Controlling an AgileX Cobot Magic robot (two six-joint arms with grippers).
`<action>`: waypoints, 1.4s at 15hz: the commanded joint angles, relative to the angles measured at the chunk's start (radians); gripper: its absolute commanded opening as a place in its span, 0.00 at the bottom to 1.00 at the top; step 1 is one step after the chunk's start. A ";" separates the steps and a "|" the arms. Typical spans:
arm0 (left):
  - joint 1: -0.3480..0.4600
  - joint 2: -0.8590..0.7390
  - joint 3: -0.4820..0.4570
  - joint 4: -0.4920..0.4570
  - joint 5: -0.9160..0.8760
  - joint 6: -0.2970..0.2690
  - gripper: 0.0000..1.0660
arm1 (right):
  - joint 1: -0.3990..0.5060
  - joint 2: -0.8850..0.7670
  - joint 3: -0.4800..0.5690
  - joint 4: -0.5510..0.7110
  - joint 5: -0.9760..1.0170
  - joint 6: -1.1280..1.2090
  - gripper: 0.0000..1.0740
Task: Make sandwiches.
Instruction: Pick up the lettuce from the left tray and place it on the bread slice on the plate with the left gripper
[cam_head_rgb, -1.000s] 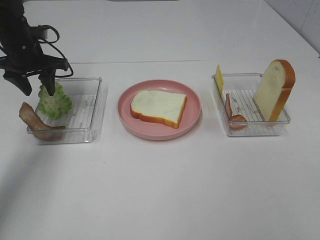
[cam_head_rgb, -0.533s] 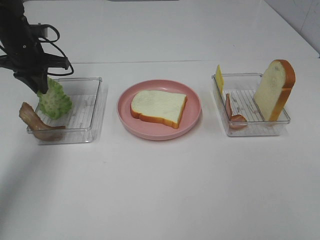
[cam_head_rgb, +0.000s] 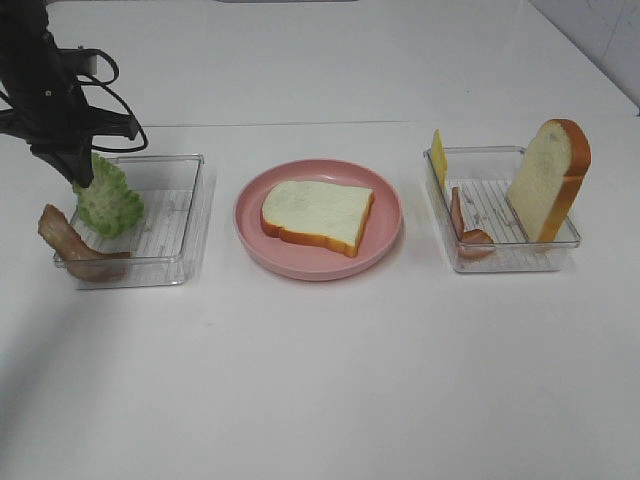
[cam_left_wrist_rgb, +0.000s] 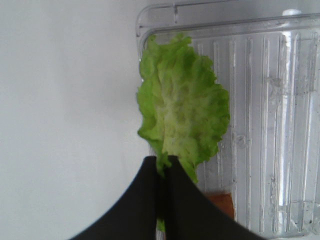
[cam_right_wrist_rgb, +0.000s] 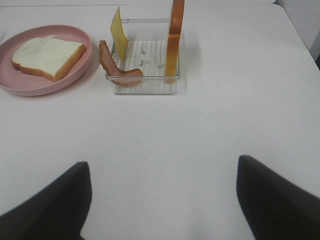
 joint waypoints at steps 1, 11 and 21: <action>-0.004 -0.037 0.005 -0.017 -0.016 0.018 0.00 | -0.007 -0.015 0.001 0.003 -0.010 -0.008 0.71; -0.036 -0.141 -0.151 -0.366 -0.021 0.159 0.00 | -0.007 -0.015 0.001 0.003 -0.010 -0.008 0.71; -0.271 -0.013 -0.163 -0.859 -0.138 0.393 0.00 | -0.007 -0.015 0.001 0.003 -0.010 -0.008 0.71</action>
